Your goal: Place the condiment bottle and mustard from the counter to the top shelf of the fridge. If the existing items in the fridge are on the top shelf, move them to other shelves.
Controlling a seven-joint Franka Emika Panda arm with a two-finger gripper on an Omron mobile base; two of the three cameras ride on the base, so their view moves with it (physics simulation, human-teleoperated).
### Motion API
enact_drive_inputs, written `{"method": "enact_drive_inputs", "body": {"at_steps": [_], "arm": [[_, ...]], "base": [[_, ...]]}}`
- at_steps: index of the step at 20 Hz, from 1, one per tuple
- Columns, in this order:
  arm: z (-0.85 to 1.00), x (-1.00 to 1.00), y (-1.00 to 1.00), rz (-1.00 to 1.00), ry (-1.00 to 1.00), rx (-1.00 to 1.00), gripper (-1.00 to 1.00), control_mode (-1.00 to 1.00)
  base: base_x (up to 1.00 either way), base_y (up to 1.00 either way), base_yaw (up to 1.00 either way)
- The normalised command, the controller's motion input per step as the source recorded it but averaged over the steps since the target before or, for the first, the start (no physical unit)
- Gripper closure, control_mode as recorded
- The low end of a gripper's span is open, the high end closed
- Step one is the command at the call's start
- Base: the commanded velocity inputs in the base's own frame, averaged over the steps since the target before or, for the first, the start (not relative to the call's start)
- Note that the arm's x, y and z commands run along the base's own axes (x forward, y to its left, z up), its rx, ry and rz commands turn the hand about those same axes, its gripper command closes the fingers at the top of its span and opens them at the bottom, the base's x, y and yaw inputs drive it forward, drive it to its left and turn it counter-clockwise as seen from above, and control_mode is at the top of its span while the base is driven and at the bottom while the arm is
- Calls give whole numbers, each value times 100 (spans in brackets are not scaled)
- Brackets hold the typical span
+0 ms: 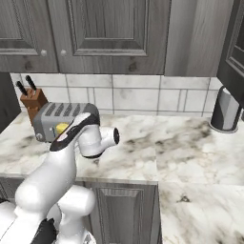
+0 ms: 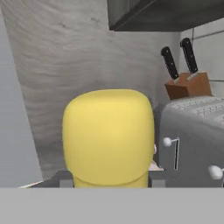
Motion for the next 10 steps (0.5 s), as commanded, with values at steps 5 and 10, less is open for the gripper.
{"method": "enact_drive_inputs", "body": {"at_steps": [5, 10], "arm": [[100, -84, 0, -3, 0, -14, 100, -100], [100, -100, 0, 0, -5, -6, 100, -100]], "base": [[0, 0, 0], [0, 0, 0]]}}
